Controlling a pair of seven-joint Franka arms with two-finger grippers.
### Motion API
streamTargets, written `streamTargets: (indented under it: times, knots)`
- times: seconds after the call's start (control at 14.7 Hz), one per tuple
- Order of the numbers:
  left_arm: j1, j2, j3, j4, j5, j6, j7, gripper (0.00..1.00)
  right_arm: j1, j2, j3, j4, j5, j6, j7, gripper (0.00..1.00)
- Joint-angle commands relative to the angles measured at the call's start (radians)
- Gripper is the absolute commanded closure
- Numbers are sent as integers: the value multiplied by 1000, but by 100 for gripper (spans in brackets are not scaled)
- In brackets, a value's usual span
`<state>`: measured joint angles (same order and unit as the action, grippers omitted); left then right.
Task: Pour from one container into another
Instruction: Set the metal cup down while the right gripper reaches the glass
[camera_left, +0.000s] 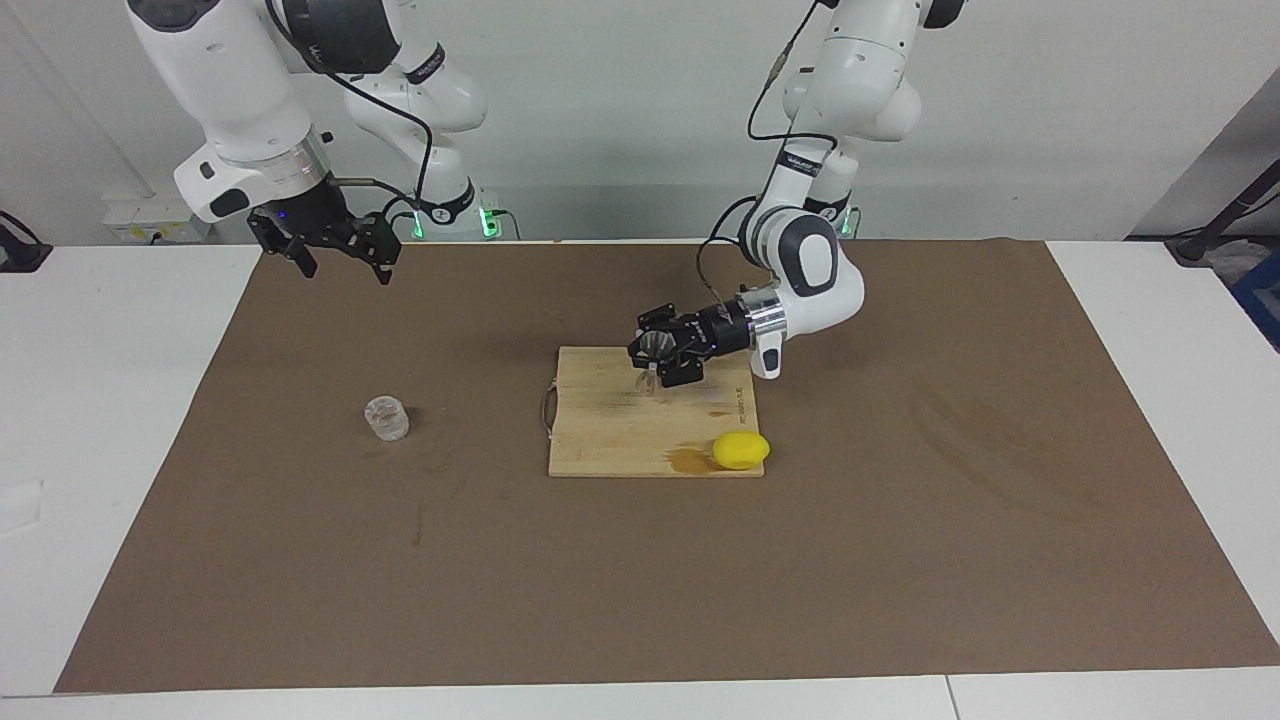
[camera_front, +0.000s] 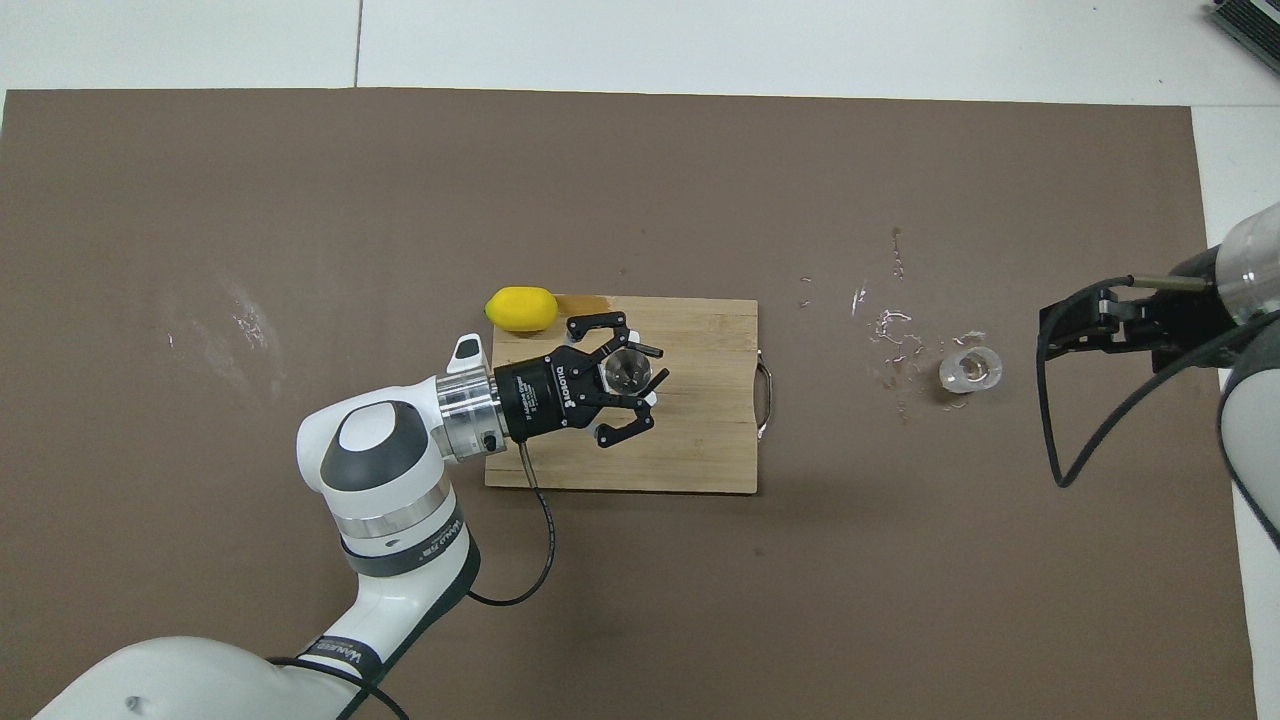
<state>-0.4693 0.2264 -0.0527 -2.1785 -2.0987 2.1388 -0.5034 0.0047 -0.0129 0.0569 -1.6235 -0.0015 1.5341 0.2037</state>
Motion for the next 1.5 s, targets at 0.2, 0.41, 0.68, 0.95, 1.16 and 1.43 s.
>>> streamTargets:
  times: [0.2, 0.41, 0.68, 0.95, 1.16, 1.43]
  knots:
    - [-81, 34, 10, 51, -122, 118, 108, 82, -11, -9, 6, -4, 26, -9, -18, 0]
    - [-98, 56, 2, 63, -193, 130, 134, 82, -2, -9, 8, -4, 28, 3, 23, 0]
    - [-95, 77, -1, 66, -202, 119, 138, 81, -5, -9, 8, -18, 72, 49, 336, 1]
    - [-94, 111, 1, 65, -208, 67, 178, 80, -32, -9, 6, -81, 144, 178, 788, 5]
    - [-95, 119, 1, 66, -210, 61, 183, 80, -110, 1, 6, -153, 272, 257, 977, 5]
    - [-97, 120, 1, 65, -213, 62, 229, 80, -192, 43, 5, -248, 398, 323, 1077, 6]
